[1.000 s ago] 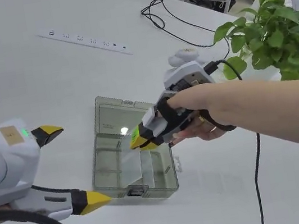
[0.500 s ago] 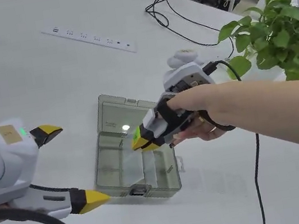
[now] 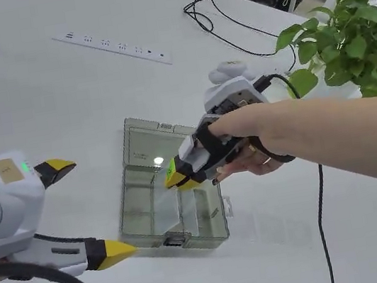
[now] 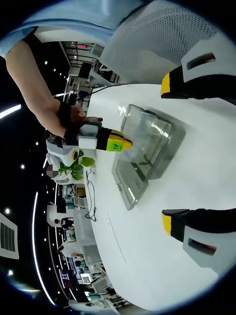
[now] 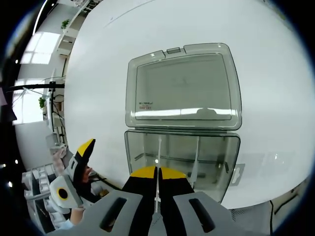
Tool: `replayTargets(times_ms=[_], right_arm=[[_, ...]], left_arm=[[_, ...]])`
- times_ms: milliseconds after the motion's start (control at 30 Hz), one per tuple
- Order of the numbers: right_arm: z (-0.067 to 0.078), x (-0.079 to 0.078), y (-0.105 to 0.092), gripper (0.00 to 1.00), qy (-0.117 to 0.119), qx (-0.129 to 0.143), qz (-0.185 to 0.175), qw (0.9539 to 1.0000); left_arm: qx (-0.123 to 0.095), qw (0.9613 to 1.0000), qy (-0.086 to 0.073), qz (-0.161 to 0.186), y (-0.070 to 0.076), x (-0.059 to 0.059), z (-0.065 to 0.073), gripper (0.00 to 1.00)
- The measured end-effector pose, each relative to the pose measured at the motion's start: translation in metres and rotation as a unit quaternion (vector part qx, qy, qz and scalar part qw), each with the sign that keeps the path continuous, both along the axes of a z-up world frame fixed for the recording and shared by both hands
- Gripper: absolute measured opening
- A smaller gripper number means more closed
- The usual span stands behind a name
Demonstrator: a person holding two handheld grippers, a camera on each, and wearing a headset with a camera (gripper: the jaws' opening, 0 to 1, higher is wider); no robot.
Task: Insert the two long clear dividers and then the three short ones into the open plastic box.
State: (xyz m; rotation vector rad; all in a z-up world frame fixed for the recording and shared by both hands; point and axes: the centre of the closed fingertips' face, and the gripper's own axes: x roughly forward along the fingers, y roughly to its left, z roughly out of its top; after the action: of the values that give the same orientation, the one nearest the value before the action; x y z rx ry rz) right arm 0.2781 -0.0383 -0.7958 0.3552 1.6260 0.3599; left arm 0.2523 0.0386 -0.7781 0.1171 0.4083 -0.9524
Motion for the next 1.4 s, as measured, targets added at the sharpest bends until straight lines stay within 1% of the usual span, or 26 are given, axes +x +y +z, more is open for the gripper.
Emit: replayTargets(times_ms=[67, 133, 167, 300, 400, 467, 567, 633, 700, 800, 867, 1067, 1133, 1200, 1333, 1400], right_arm=[[-0.001, 0.004, -0.002, 0.02, 0.001, -0.001, 0.001, 1.0], [-0.001, 0.003, -0.003, 0.02, -0.001, -0.004, 0.007, 1.0], [0.0, 0.002, -0.001, 0.02, 0.0, -0.001, 0.004, 1.0], [0.0, -0.002, 0.0, 0.02, 0.0, -0.003, 0.006, 1.0], [0.001, -0.003, 0.0, 0.02, 0.001, -0.003, 0.006, 1.0], [0.0, -0.001, -0.001, 0.02, 0.0, -0.005, 0.01, 0.9999], [0.0, -0.003, 0.0, 0.02, 0.0, -0.006, 0.012, 0.9999], [-0.001, -0.002, 0.001, 0.02, 0.001, -0.006, 0.012, 0.9999], [-0.002, -0.001, -0.001, 0.02, -0.002, -0.012, 0.02, 0.9997], [-0.001, -0.002, -0.001, 0.02, 0.0, -0.01, 0.017, 0.9998], [-0.004, 0.003, -0.003, 0.02, 0.001, -0.011, 0.017, 0.9998], [-0.004, -0.002, 0.001, 0.02, 0.001, -0.015, 0.024, 0.9996], [-0.006, 0.003, 0.0, 0.02, 0.0, -0.017, 0.028, 0.9995], [-0.006, 0.001, 0.001, 0.02, 0.0, -0.02, 0.029, 0.9994], [-0.009, 0.009, -0.003, 0.02, -0.001, -0.021, 0.027, 0.9994], [-0.007, 0.005, -0.002, 0.02, -0.001, -0.02, 0.029, 0.9994]], left_arm=[[0.0, 1.0, -0.001, 0.0, 0.0, 0.0, 0.0, 0.95], [-0.001, 1.0, 0.001, 0.0, 0.0, 0.0, 0.0, 0.94], [-0.001, 1.0, 0.001, 0.0, -0.001, -0.001, -0.001, 0.94], [0.002, 1.0, 0.002, 0.0, 0.0, -0.001, -0.002, 0.94], [-0.001, 1.0, 0.003, 0.002, 0.001, 0.0, -0.002, 0.93], [0.0, 1.0, 0.004, 0.002, 0.002, 0.0, -0.003, 0.93], [-0.001, 1.0, 0.006, 0.005, 0.003, 0.0, -0.003, 0.93], [-0.001, 1.0, 0.004, 0.007, 0.005, 0.0, -0.003, 0.93], [-0.002, 0.9999, 0.007, 0.007, 0.006, 0.0, -0.004, 0.93], [-0.003, 0.9999, 0.007, 0.009, 0.007, 0.0, -0.003, 0.92], [-0.003, 0.9999, 0.006, 0.011, 0.007, 0.001, -0.003, 0.92], [-0.004, 0.9999, 0.006, 0.012, 0.008, 0.001, -0.003, 0.92], [-0.005, 0.9999, 0.007, 0.013, 0.009, 0.001, -0.004, 0.92], [-0.006, 0.9999, 0.005, 0.013, 0.009, 0.002, -0.003, 0.91], [-0.008, 0.9999, 0.004, 0.014, 0.009, 0.002, -0.002, 0.91], [-0.007, 0.9999, 0.006, 0.014, 0.009, 0.002, -0.002, 0.91]])
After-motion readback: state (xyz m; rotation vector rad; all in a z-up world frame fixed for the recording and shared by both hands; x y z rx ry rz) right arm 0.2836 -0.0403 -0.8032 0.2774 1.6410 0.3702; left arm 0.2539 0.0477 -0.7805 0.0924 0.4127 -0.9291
